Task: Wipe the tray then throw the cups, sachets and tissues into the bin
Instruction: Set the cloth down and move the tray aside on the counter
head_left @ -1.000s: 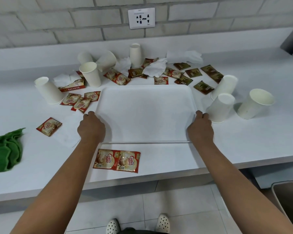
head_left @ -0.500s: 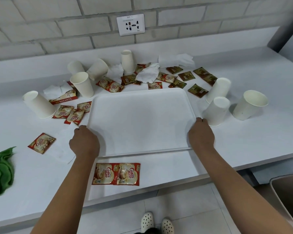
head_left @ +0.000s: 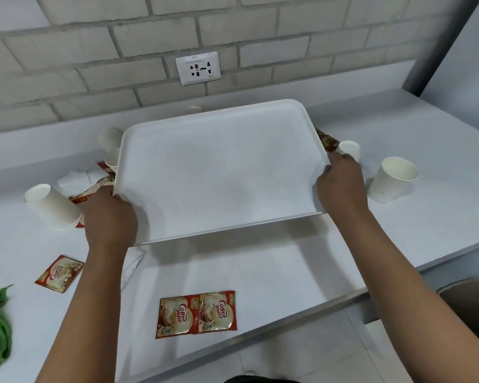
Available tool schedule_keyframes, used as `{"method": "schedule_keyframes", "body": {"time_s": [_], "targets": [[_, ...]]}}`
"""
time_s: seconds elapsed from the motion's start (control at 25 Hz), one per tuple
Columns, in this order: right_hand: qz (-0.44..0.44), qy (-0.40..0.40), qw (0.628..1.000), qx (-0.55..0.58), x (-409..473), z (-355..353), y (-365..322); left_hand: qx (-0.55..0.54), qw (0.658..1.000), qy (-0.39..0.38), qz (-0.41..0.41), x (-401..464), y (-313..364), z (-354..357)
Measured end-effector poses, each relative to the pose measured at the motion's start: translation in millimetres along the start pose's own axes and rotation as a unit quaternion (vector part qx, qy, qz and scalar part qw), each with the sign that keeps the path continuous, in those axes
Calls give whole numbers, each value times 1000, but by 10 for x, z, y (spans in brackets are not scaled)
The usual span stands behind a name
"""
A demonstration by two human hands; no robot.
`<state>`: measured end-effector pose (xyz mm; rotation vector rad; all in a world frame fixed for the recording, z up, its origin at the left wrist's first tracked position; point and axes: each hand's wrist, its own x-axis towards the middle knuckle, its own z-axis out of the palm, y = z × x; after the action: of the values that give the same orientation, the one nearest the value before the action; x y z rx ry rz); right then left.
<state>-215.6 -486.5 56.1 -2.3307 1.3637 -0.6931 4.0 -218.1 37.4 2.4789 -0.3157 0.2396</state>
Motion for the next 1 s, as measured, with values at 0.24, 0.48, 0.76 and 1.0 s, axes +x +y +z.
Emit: {"method": "schedule_keyframes", "body": {"time_s": [0.24,0.48,0.76,1.0], "targets": [[16,47,998,27,347,-264,167,-21,998,8,58,144,468,43],[29,74,994,76,713,-563,570,-43,998,2,40,-37,1124,232],[35,50,992,109,1391,-953,1231,-46,999,9,24,-386,2072,600],[25,15,992,123,1864,-1015,1545,-3,1000,17,-20,-519,2494,819]]}}
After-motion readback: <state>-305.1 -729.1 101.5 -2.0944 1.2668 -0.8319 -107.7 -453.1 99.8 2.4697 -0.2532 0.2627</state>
